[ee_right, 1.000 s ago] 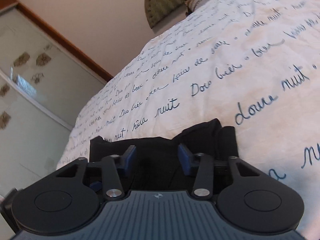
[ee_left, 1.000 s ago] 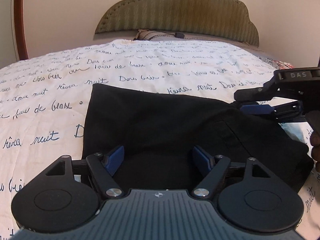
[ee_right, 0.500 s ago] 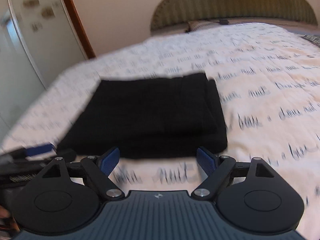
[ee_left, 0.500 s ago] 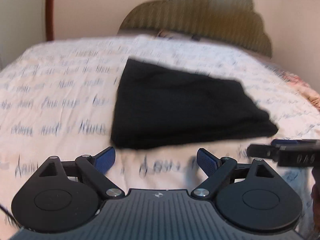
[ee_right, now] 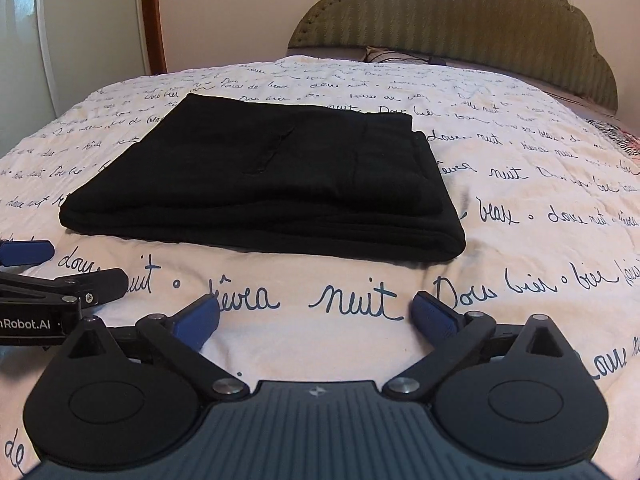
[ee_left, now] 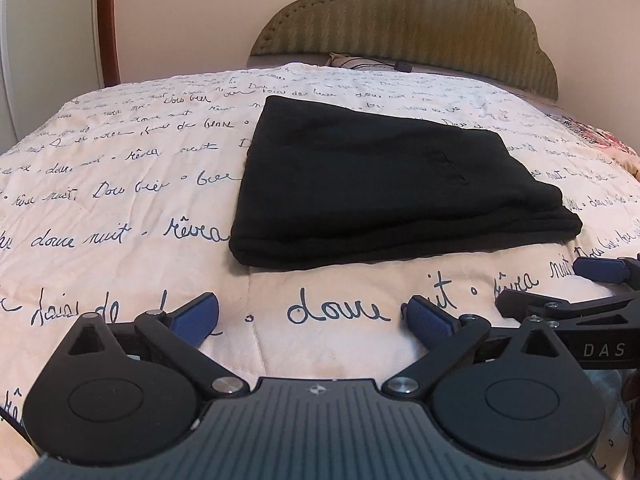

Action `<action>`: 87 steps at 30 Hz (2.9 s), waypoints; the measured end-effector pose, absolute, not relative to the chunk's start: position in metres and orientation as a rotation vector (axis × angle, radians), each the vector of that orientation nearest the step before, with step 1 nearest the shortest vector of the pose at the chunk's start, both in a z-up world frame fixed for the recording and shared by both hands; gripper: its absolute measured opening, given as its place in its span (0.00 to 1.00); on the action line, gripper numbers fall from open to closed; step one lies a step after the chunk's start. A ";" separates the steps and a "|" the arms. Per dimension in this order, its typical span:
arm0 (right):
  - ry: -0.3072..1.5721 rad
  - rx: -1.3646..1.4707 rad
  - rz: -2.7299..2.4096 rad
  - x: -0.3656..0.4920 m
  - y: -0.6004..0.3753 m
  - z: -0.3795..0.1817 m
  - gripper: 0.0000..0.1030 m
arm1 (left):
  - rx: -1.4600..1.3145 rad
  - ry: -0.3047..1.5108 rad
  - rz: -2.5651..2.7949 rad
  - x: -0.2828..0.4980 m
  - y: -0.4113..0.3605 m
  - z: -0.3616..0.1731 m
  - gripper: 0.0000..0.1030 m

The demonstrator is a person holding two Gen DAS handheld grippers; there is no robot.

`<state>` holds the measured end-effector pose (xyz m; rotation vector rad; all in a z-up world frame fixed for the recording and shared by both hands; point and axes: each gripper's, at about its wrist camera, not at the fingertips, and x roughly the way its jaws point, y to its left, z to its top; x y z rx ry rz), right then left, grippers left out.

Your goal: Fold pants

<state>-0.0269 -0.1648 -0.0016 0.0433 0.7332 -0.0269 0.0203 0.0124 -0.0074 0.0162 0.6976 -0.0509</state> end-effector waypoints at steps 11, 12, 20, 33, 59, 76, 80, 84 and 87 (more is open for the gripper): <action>0.733 0.058 -0.032 -0.025 -0.167 -0.003 1.00 | 0.013 0.700 -0.032 0.023 0.012 -0.008 1.00; 0.732 0.056 -0.033 -0.025 -0.166 -0.003 1.00 | 0.009 0.699 -0.032 0.023 0.012 -0.008 1.00; 0.729 0.061 -0.031 -0.024 -0.167 -0.004 1.00 | -0.011 0.692 -0.038 0.020 0.015 -0.008 1.00; 0.728 0.066 -0.027 -0.024 -0.168 -0.003 1.00 | -0.012 0.692 -0.037 0.019 0.015 -0.007 1.00; 0.727 0.070 -0.025 -0.024 -0.168 -0.003 1.00 | -0.006 0.693 -0.036 0.019 0.015 -0.007 1.00; 0.726 0.070 -0.025 -0.024 -0.169 -0.003 1.00 | -0.006 0.693 -0.036 0.019 0.015 -0.007 1.00; 0.726 0.070 -0.025 -0.024 -0.169 -0.003 1.00 | -0.006 0.693 -0.036 0.019 0.015 -0.007 1.00; 0.726 0.070 -0.025 -0.024 -0.169 -0.003 1.00 | -0.006 0.693 -0.036 0.019 0.015 -0.007 1.00; 0.726 0.071 -0.024 -0.024 -0.169 -0.003 1.00 | -0.007 0.693 -0.036 0.019 0.015 -0.007 1.00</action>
